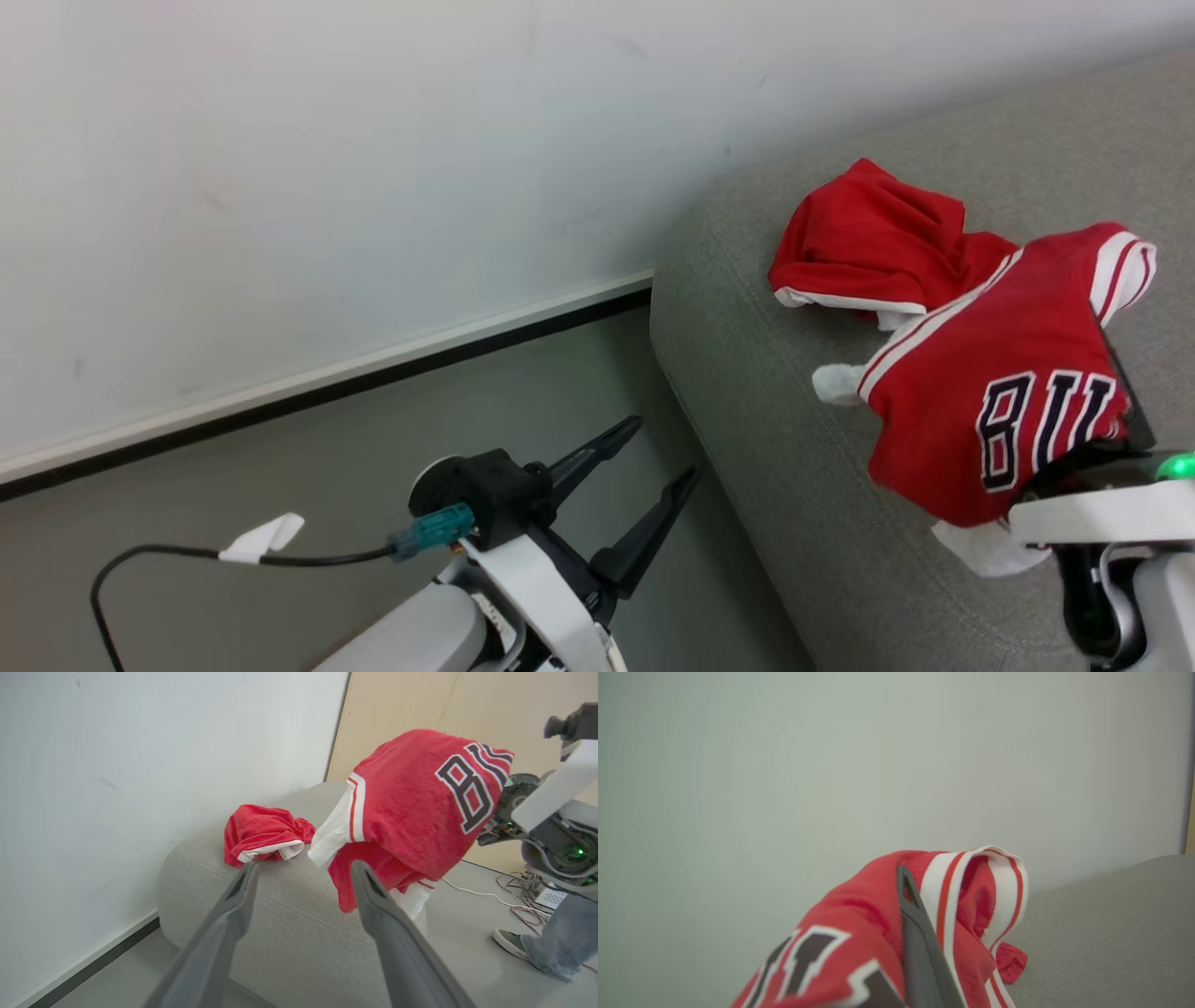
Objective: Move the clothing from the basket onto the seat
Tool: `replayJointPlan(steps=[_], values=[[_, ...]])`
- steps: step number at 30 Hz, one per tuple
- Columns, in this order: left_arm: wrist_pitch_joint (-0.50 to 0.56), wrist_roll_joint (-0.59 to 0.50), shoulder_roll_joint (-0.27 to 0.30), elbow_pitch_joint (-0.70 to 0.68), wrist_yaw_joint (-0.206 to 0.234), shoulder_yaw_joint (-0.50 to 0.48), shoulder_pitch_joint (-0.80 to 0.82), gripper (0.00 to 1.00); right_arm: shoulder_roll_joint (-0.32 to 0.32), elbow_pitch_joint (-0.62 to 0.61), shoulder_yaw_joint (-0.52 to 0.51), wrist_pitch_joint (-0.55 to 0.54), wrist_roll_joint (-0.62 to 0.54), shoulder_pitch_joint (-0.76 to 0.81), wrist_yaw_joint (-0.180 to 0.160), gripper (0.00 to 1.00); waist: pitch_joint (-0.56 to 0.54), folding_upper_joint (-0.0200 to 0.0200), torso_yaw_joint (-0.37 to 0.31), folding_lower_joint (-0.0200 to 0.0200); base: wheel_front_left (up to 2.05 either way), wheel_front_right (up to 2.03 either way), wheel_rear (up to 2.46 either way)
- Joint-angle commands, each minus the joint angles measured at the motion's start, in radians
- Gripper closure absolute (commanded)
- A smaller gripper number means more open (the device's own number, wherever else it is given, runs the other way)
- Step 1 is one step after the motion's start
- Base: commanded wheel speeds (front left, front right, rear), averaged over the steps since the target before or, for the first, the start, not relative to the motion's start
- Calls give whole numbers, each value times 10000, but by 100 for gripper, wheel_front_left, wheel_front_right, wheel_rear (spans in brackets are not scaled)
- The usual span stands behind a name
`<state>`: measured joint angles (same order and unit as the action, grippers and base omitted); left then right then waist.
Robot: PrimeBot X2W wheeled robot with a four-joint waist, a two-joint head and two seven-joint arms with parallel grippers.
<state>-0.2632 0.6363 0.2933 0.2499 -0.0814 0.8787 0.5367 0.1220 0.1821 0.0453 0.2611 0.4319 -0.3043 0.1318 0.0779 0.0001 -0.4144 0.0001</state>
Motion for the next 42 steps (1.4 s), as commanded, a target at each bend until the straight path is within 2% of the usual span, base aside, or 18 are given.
replayJointPlan(steps=[1,7,11,18,26,27,29,30,31,32,36,42], values=[[-18,-213,140,-169,-69,-40,84,0,143,16,-139,29,-33,-339,-23,100,415,-1,53,-1,0,0,0],[-16,-726,658,-958,-254,63,508,0,435,142,-1006,-139,-245,-1486,-23,100,1801,-1,511,-1,0,0,0],[96,-964,1094,-1568,-355,166,989,0,581,-44,-2235,-412,-654,-2387,-23,100,2965,-1,1002,-1,0,0,0],[215,-1089,1795,-2384,-443,196,1774,0,928,-275,-4482,-1531,-1413,-3871,-23,100,4863,-1,1816,-1,0,0,0],[89,-964,2261,-2526,-486,222,2135,0,1936,1680,-5965,-3919,-3909,-4706,-26,100,5921,-1,2505,-1,0,0,0],[69,-904,2245,-2481,-491,209,2127,0,1962,2058,-6157,-4341,-4208,-4696,-24,87,5923,-1,2566,-1,0,0,0],[44,-841,2208,-2369,-496,188,2024,0,1814,2598,-6201,-5092,-4538,-4624,-24,41,5818,-1,2640,-1,0,0,0],[21,-818,2185,-2315,-498,169,1951,0,1770,2777,-6327,-5369,-4652,-4617,-27,7,5738,-1,2655,-1,0,0,0],[7,-796,2157,-2233,-500,154,1884,0,1766,2953,-6265,-5629,-4813,-4476,-26,7,5619,-1,2656,-1,0,0,0],[-7,-791,2114,-2177,-502,134,1818,0,1751,3042,-6220,-5793,-4861,-4364,-26,0,5501,-1,2647,-1,0,0,0],[-17,-722,1980,-1881,-498,45,1572,0,1648,3173,-5873,-6203,-4857,-3936,-26,0,4902,-1,2559,-1,0,0,0],[-16,-680,1522,-1496,-500,-227,1022,0,2174,2830,-4478,-6999,-4587,-2953,-26,0,3616,-1,2391,-1,0,0,0]])
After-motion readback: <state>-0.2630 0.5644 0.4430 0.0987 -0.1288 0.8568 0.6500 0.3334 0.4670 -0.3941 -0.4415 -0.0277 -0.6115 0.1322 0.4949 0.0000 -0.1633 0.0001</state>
